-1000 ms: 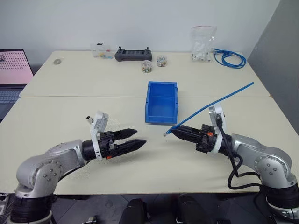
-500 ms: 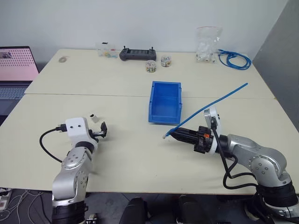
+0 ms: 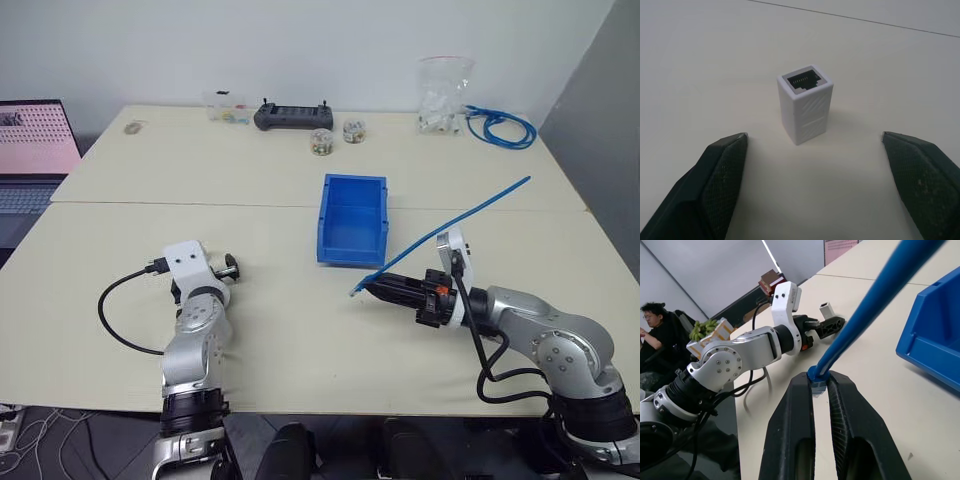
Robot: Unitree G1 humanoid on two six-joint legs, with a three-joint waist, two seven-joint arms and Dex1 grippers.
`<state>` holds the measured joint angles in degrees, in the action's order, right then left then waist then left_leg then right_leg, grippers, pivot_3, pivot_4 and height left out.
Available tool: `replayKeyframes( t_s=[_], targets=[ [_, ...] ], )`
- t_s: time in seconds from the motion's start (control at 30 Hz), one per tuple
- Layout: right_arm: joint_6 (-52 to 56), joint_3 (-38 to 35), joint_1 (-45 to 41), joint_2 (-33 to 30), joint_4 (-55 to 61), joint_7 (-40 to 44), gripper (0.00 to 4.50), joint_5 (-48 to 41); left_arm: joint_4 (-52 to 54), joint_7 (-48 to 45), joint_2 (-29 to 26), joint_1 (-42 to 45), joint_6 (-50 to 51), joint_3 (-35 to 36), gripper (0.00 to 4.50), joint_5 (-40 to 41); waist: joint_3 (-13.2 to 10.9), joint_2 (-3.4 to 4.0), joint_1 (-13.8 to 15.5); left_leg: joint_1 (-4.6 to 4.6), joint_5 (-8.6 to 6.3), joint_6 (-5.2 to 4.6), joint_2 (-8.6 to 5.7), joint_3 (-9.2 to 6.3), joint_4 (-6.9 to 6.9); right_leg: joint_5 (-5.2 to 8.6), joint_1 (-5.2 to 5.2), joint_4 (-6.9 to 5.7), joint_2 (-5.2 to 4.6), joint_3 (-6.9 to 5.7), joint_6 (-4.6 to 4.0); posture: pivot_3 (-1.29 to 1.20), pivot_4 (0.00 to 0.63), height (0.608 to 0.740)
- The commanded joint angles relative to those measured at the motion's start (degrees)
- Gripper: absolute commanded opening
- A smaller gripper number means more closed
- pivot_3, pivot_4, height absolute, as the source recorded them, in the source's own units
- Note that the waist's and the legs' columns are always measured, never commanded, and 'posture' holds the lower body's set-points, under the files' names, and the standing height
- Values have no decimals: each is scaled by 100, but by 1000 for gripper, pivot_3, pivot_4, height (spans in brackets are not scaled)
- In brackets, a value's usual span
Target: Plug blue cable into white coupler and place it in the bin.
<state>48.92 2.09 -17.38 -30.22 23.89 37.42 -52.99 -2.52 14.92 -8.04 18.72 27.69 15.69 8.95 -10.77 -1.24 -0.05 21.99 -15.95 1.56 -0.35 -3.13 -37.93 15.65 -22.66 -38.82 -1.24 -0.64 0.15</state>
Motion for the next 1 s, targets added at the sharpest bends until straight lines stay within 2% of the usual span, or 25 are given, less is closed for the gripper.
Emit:
replayKeyframes(
  t_s=[0.03,0.3,0.37,0.4,0.5,0.6,0.63,0.77,0.87,0.9,1.0],
  targets=[
    [-24,-122,-67,-10,152,88,126,-62,-187,201,88,260,-261,-1,4500,-173,0,0,4,0,0,0,0,0,0,0,0,0,0,-1,0,0,150,740],
    [26,-150,-49,-36,201,87,125,-82,-628,463,101,541,-518,176,4500,-249,0,-1,-1,0,0,1,-1,1,-1,-1,0,0,0,1,2,0,150,740],
    [30,-159,-47,-43,201,90,125,-83,-691,472,73,575,-553,226,4136,-244,0,-1,-2,0,0,1,-1,1,-1,-1,0,-1,0,0,3,0,150,740],
    [30,-164,-48,-47,197,94,125,-83,-719,469,59,587,-573,239,4103,-245,0,-1,-2,-1,0,1,-1,2,-2,-2,0,-1,0,1,3,0,150,740],
    [31,-164,-46,-45,201,87,125,-83,-789,443,30,614,-603,293,3360,-221,0,-1,-2,-1,0,1,-1,1,-2,-2,0,-2,0,1,3,0,150,740],
    [29,-167,-42,-49,201,90,125,-81,-833,429,38,638,-585,320,2846,-211,0,-1,-2,-1,0,1,-1,1,-2,-2,0,-2,0,1,3,0,150,740],
    [29,-166,-43,-48,202,88,125,-79,-851,424,47,638,-565,332,2515,-201,0,-1,-2,-1,0,1,-1,1,-2,-2,0,-2,0,0,3,0,150,740],
    [27,-171,-44,-56,203,87,125,-73,-855,380,71,599,-536,313,1783,-195,0,-1,-3,-2,0,1,-1,2,-2,-2,0,-3,0,1,3,0,150,740],
    [16,-164,-41,-57,198,86,124,-55,-840,331,77,556,-478,280,1030,-200,0,-1,-3,-2,0,1,-1,3,-2,-2,0,-3,0,2,3,0,150,740],
    [18,-166,-32,-61,215,80,124,-60,-813,318,80,537,-447,274,875,-203,0,-1,-3,-3,0,1,-1,3,-2,-2,1,-3,0,2,3,0,150,740],
    [-1,-147,68,-33,290,21,124,-42,-590,-38,53,346,-360,149,854,-120,1,-1,-3,-3,0,1,-2,3,-2,-2,1,-3,0,2,3,0,150,740]
  ],
)
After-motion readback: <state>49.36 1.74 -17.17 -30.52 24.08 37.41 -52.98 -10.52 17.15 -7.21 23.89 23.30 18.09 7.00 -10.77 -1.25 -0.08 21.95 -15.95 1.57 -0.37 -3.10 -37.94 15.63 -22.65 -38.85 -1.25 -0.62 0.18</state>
